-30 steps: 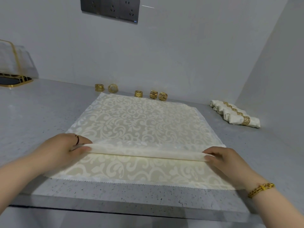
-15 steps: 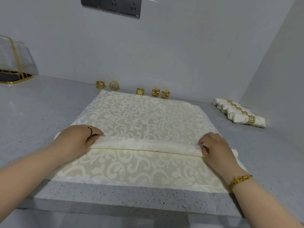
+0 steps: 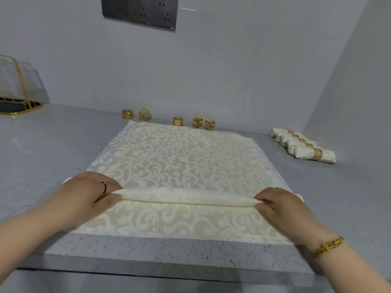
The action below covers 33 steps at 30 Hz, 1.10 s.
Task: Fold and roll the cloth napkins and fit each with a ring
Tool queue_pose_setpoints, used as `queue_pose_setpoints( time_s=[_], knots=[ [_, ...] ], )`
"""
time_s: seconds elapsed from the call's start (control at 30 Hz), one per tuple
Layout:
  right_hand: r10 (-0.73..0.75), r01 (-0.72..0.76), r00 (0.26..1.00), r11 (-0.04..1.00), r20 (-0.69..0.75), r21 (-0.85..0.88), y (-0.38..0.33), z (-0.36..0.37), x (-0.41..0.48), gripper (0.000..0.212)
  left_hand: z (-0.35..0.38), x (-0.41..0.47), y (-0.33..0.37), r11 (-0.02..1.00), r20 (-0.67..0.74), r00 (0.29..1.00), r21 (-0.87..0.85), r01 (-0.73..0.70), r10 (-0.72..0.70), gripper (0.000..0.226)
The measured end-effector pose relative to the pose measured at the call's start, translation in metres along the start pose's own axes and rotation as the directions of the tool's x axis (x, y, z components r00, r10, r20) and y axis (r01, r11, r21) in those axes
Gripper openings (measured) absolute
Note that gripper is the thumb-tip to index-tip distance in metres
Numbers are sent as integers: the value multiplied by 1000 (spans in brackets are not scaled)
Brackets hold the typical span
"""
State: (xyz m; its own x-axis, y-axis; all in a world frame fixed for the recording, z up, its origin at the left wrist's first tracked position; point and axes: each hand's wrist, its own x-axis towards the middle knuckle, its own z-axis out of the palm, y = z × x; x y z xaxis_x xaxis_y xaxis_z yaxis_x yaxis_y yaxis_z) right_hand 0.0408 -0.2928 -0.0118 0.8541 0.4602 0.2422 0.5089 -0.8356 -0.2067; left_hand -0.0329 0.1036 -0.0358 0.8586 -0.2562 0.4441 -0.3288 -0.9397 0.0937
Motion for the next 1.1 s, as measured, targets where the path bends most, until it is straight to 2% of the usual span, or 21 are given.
queue_pose_setpoints(
  time_s=[0.07,0.13,0.17,0.27,0.4,0.53,0.6,0.63,0.7,0.77,0.83,0.9,1.03,1.1],
  knots=[
    [23,-24,1000,998,19,52,-1,-4,-3,19,0,-2,1,999,-6,1000,-40,11,-11,70],
    [78,-81,996,992,36,101,-3,-6,1,21,0,1,4,989,35,994,-101,105,-102,84],
    [109,-113,993,987,46,118,-4,-5,5,22,0,4,6,980,58,986,-119,161,-155,82],
    [177,-180,983,982,55,61,-5,6,18,31,5,13,3,963,195,947,-40,267,-255,42],
    [247,-230,962,963,114,-142,-9,18,30,37,7,21,4,953,358,886,36,301,-294,40],
    [292,-256,935,949,204,-186,-11,13,40,39,9,25,1,945,391,865,44,325,-315,41],
    [305,-264,936,938,174,-224,-15,10,44,41,11,26,-2,947,388,867,50,317,-311,41],
    [273,-244,954,946,122,-214,-21,9,45,45,12,26,-2,948,386,869,57,314,-311,42],
    [151,-149,988,985,17,-86,-42,9,48,49,13,26,-1,950,365,880,50,308,-305,42],
    [-14,15,1000,998,-25,60,-76,12,51,43,13,24,-1,952,348,889,35,304,-297,42],
    [-218,218,976,969,-8,114,-112,21,57,37,13,23,-1,952,345,891,26,304,-294,42],
    [-369,357,928,920,52,163,-142,36,65,35,12,23,0,949,348,888,16,315,-301,42],
    [-445,404,886,880,134,248,-169,65,79,41,13,22,1,952,339,895,5,307,-290,42],
    [-466,417,871,869,155,268,-169,75,79,49,13,22,0,953,345,896,-14,302,-279,56]
  ],
)
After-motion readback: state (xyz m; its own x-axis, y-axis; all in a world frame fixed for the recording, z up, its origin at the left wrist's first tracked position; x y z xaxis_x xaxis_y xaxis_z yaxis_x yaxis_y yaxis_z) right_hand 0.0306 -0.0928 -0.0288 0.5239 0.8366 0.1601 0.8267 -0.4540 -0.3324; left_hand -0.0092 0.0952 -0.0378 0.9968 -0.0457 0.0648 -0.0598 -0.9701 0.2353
